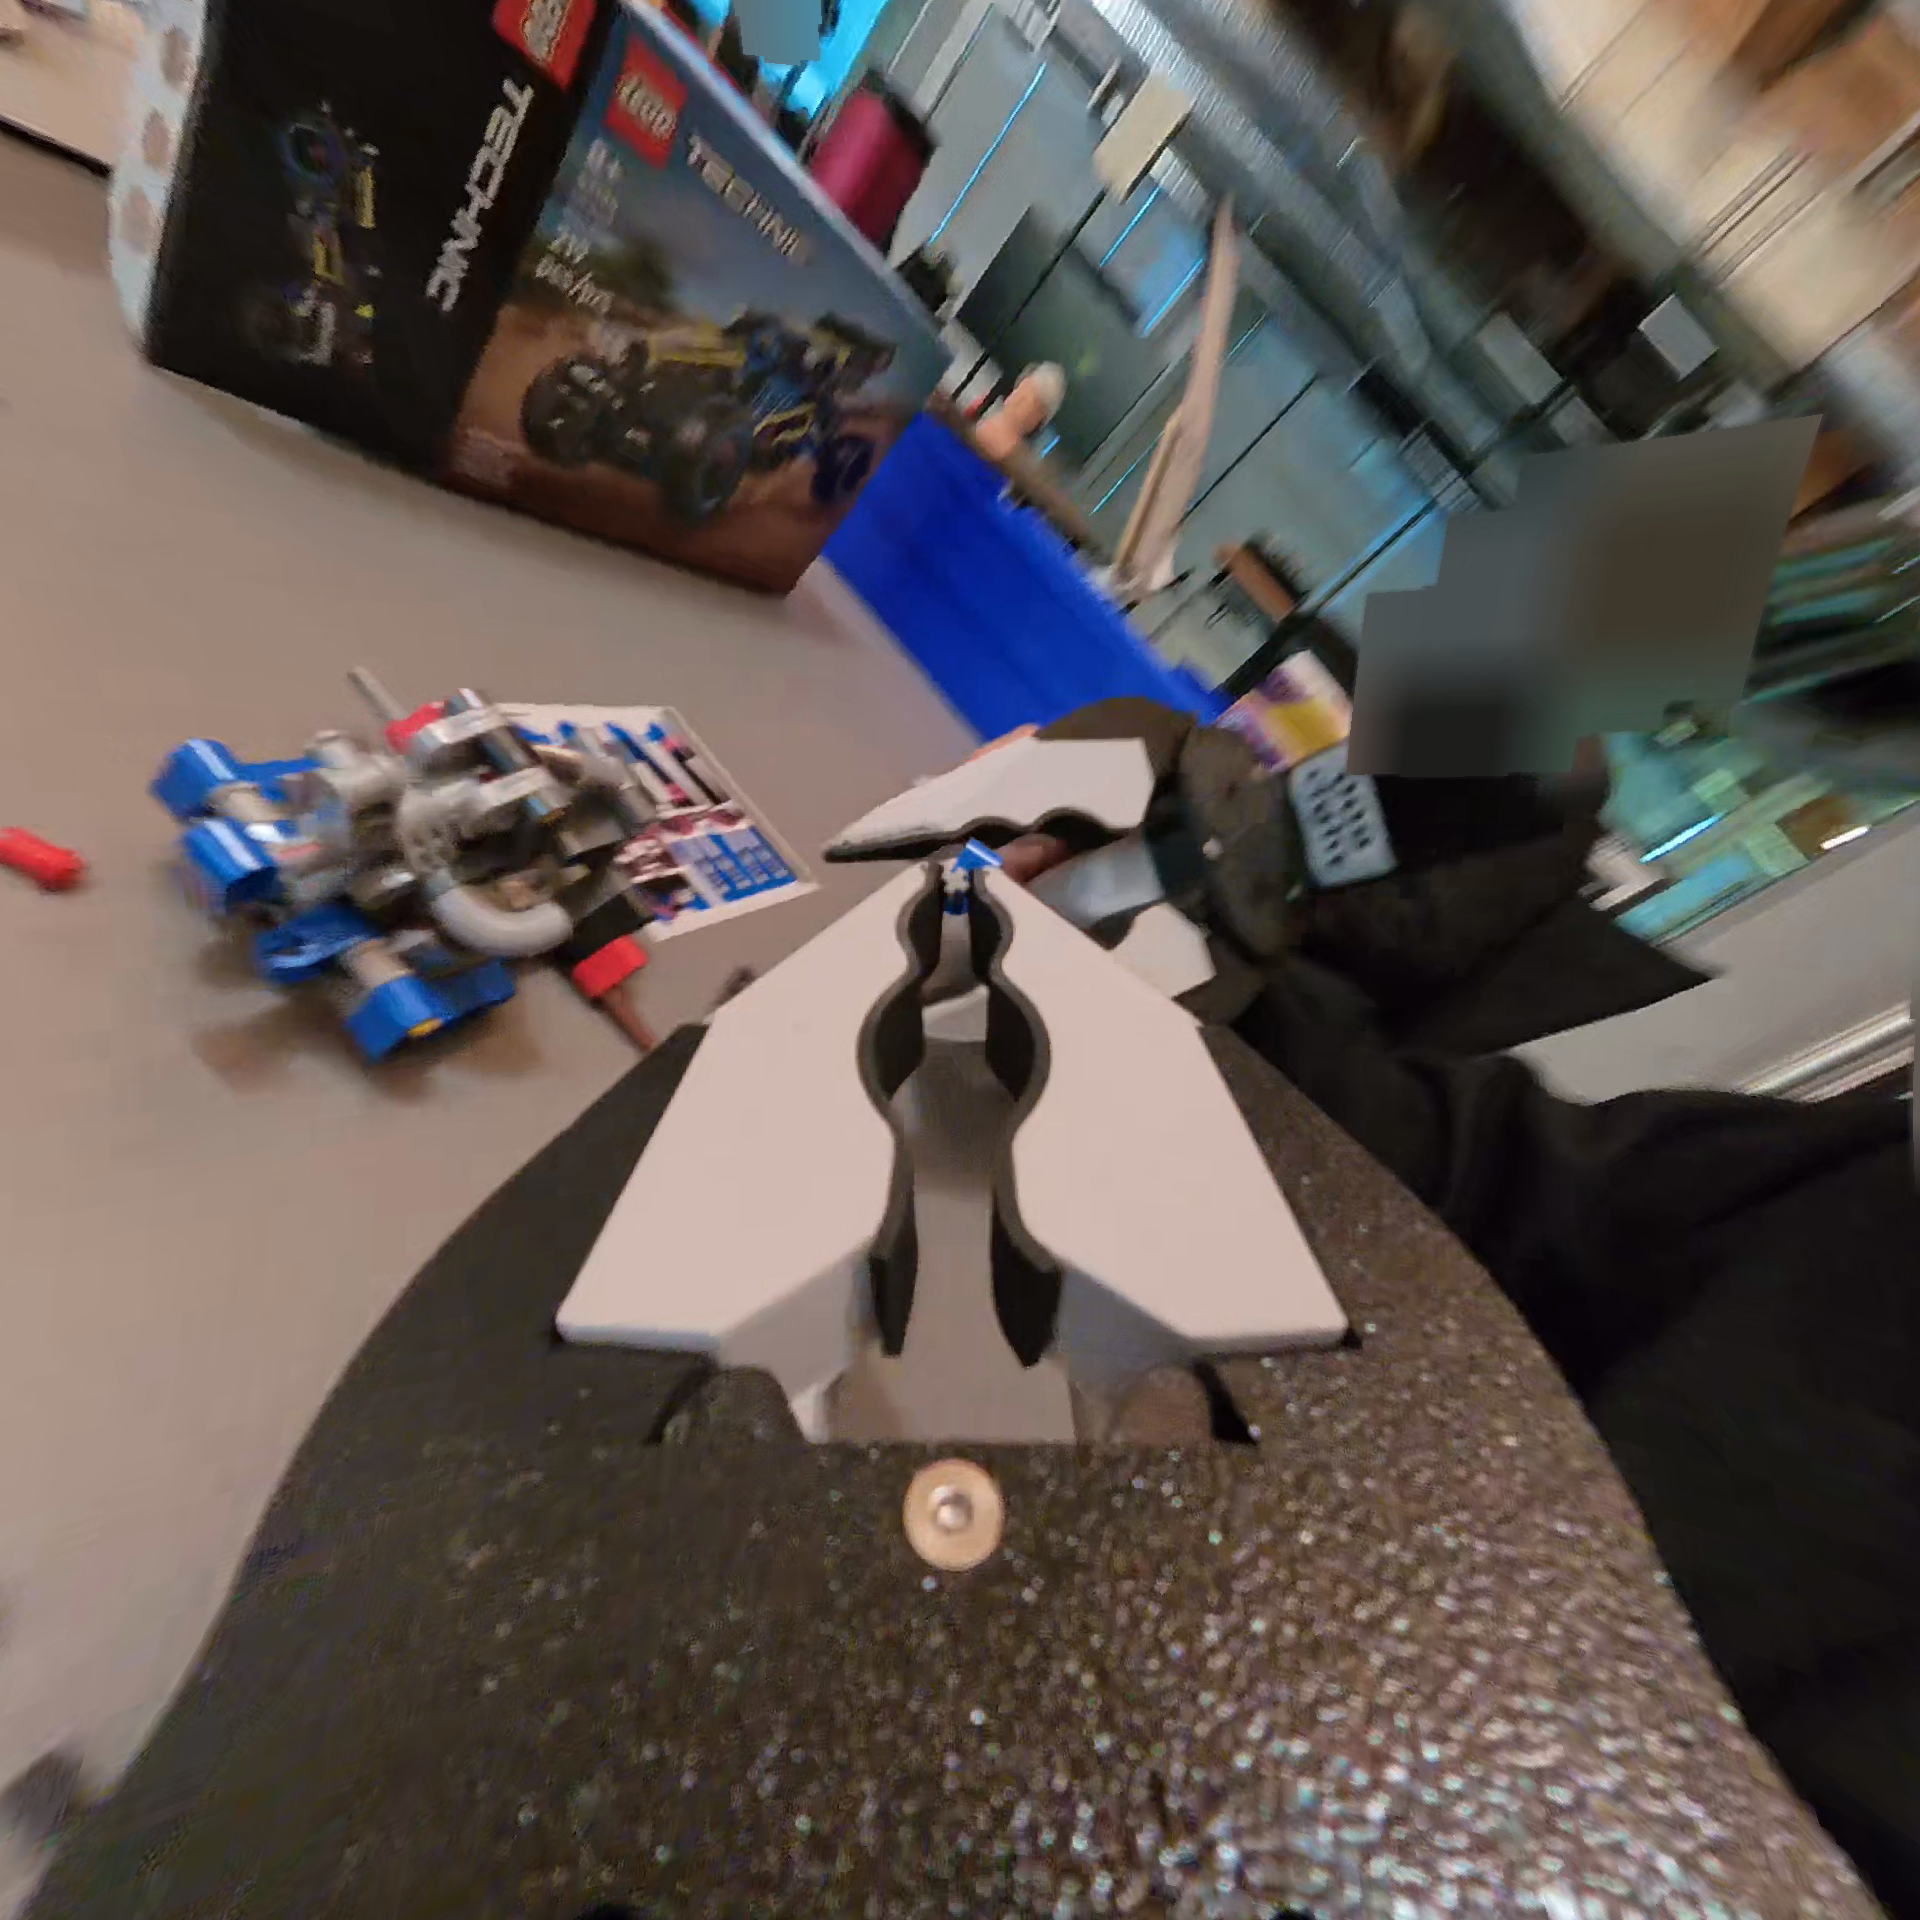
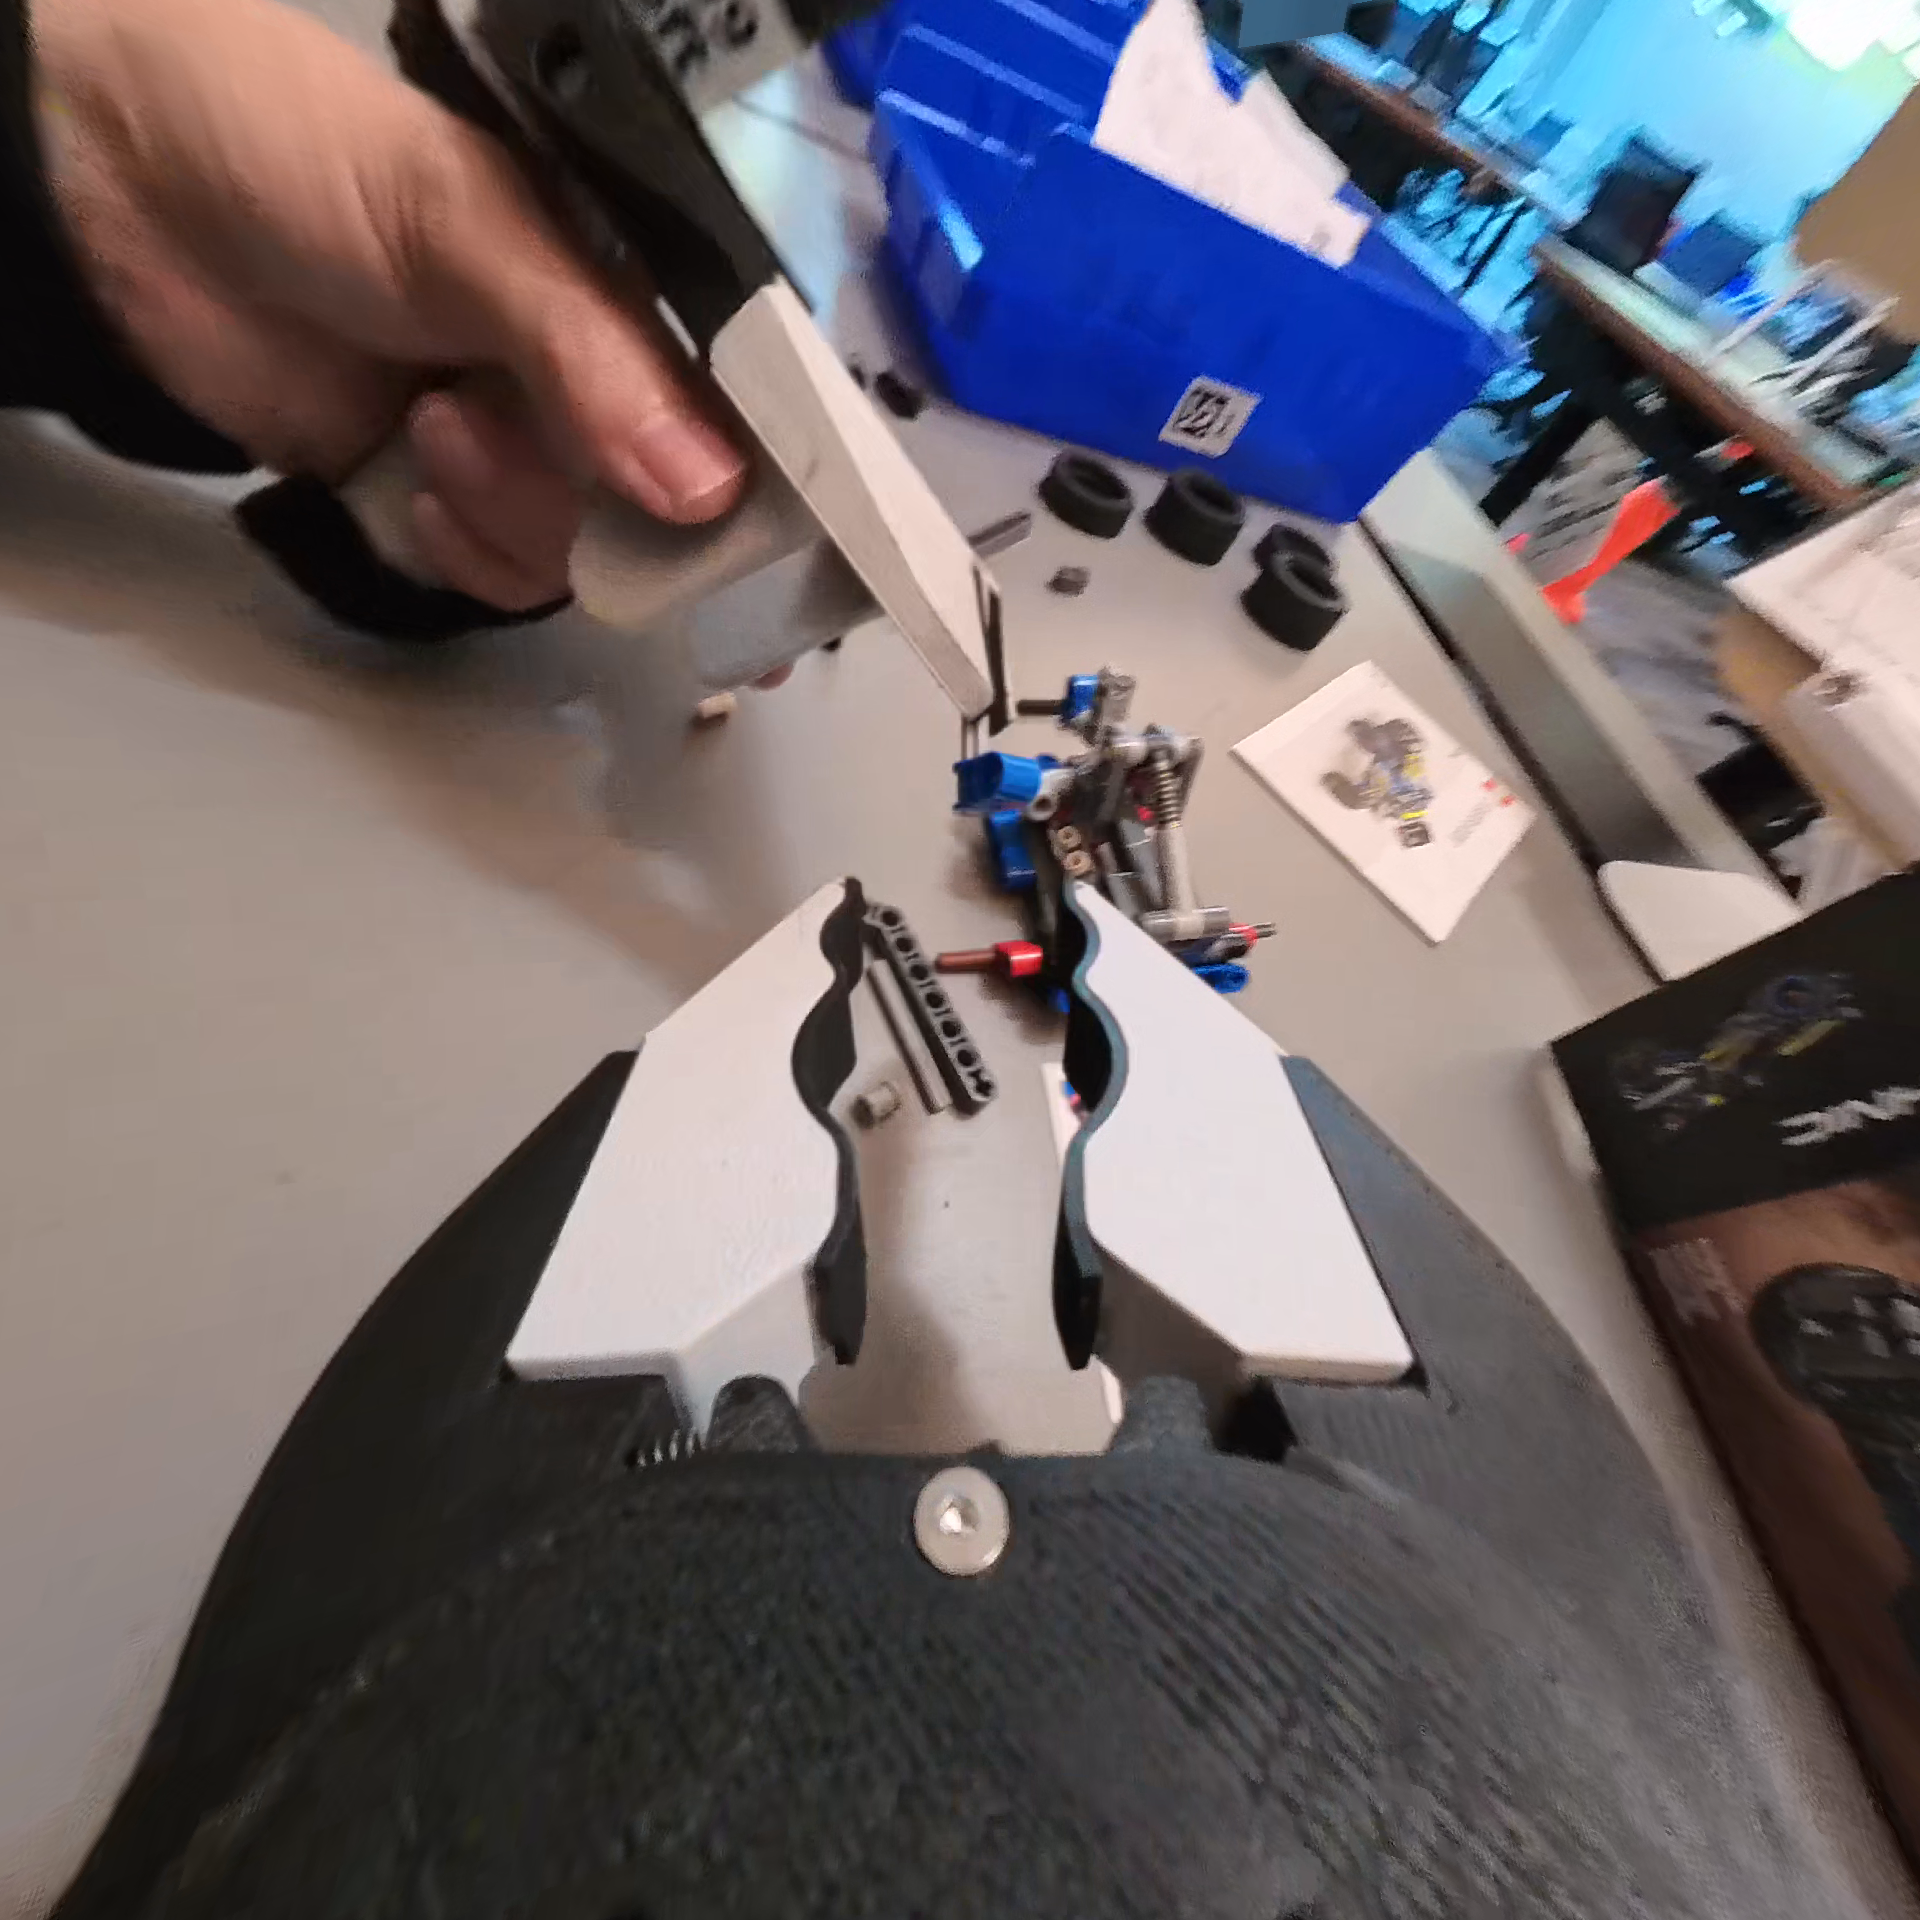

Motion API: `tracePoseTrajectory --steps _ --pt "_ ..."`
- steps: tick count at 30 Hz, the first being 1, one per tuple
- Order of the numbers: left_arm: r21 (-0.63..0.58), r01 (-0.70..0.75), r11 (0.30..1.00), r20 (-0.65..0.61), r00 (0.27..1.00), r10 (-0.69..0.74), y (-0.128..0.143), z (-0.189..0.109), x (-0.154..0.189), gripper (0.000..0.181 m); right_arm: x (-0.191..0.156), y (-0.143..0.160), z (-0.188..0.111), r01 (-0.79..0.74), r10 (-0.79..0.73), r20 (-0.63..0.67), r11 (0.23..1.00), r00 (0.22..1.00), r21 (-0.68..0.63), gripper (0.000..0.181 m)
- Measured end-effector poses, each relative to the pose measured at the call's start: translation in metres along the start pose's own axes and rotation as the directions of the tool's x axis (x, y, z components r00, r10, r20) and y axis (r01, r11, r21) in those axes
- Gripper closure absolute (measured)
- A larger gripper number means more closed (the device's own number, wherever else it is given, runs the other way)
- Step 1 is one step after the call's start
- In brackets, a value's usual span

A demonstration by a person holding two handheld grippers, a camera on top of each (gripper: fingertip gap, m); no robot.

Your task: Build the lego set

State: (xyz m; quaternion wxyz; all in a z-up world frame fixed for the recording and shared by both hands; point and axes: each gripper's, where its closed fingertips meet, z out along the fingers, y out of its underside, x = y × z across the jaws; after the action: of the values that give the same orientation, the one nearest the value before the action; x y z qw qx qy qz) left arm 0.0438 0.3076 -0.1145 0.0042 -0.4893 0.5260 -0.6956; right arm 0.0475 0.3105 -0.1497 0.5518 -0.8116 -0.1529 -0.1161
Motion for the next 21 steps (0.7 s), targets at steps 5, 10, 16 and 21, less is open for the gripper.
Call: tracePoseTrajectory --steps 5,10,16,21 --pt "0.12 0.175 0.977 -0.171 0.973 -0.153 -0.013 0.003 0.017 0.18 0.019 -0.017 -0.013 0.088 -0.074 -0.174 0.993 0.982 0.079 0.157" --pt "0.143 0.232 0.962 -0.211 0.957 -0.199 -0.019 0.006 0.022 0.18 0.022 -0.033 -0.024 0.152 -0.111 -0.231 0.974 0.967 0.169 0.156" --pt "0.17 0.296 0.94 -0.21 0.943 -0.259 -0.016 0.011 0.02 0.18 0.026 -0.043 -0.032 0.218 -0.154 -0.319 0.96 0.935 0.176 0.157" --pt "0.197 0.252 0.947 -0.177 0.96 -0.219 -0.02 0.008 0.02 0.18 0.025 -0.039 -0.03 0.147 -0.089 -0.287 0.971 0.954 0.187 0.168"
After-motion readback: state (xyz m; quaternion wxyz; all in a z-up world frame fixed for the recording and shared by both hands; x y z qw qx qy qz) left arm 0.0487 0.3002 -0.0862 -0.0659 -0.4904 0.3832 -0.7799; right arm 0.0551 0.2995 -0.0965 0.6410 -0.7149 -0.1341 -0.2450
